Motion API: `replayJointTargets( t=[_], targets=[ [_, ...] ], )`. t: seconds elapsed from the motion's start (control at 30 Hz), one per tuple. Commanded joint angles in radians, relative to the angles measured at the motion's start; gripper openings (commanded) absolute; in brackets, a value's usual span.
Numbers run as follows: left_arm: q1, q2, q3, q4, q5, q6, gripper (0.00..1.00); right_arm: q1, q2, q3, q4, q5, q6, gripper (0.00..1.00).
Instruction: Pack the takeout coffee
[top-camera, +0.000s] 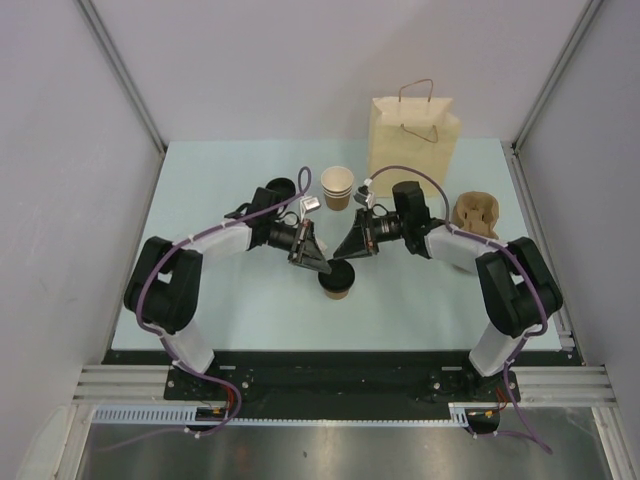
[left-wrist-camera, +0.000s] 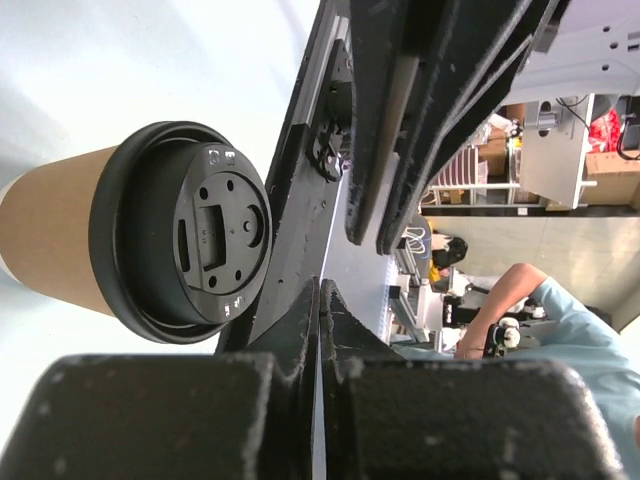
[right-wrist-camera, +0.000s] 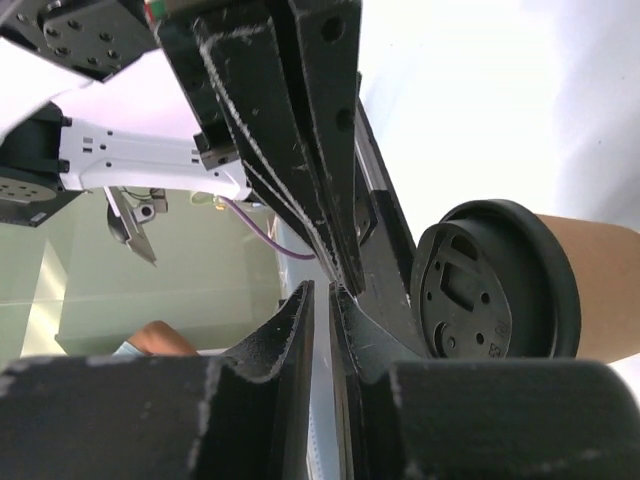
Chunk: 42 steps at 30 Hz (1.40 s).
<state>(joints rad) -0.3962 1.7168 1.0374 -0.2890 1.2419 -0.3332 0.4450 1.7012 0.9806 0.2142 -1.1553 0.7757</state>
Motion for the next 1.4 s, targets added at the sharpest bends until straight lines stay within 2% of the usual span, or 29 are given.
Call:
replayJointTargets(
  t=[0.0,0.3,0.43,0.7,0.8,0.97,1.07,1.17,1.2,1.23,1.3,1.37],
  targets=[
    [-0.013,-0.033,-0.034,0.062,0.001,-0.012,0.01,0.001,0.023,0.020,0.068,0.023,0.042,0.16],
    [-0.056,0.041,-0.011,0.087,-0.050,-0.024,0.01,-0.009,0.155,0.030,0.129,0.049,0.089,0.16],
    [-0.055,0.101,0.013,0.001,-0.122,0.025,0.00,-0.009,0.186,0.032,0.022,0.086,0.027,0.16],
    [-0.050,0.164,0.012,-0.035,-0.189,0.043,0.00,-0.008,0.209,0.032,-0.113,0.132,-0.065,0.17],
    [-0.049,0.170,0.013,-0.044,-0.185,0.051,0.00,-0.011,0.204,0.032,-0.138,0.129,-0.081,0.17],
    [-0.049,0.104,0.033,-0.027,-0.108,0.053,0.01,0.011,0.146,0.039,-0.073,0.080,-0.052,0.17],
    [-0.052,0.029,0.070,-0.024,-0.068,0.053,0.07,0.018,0.100,0.053,-0.001,0.048,0.002,0.19],
    [-0.053,-0.032,0.124,-0.062,-0.062,0.068,0.25,0.018,0.051,0.093,0.048,0.028,0.042,0.24],
    [-0.052,-0.074,0.137,-0.091,-0.067,0.080,0.37,0.018,0.037,0.105,0.060,0.020,0.056,0.31],
    [-0.053,-0.091,0.151,-0.116,-0.082,0.092,0.42,0.017,0.028,0.122,0.073,0.013,0.074,0.38],
    [-0.053,-0.144,0.202,-0.162,-0.114,0.137,0.51,0.000,-0.003,0.167,0.079,-0.001,0.100,0.50],
    [-0.052,-0.174,0.260,-0.237,-0.217,0.175,0.54,-0.017,-0.026,0.182,0.080,-0.003,0.108,0.55]
  ],
)
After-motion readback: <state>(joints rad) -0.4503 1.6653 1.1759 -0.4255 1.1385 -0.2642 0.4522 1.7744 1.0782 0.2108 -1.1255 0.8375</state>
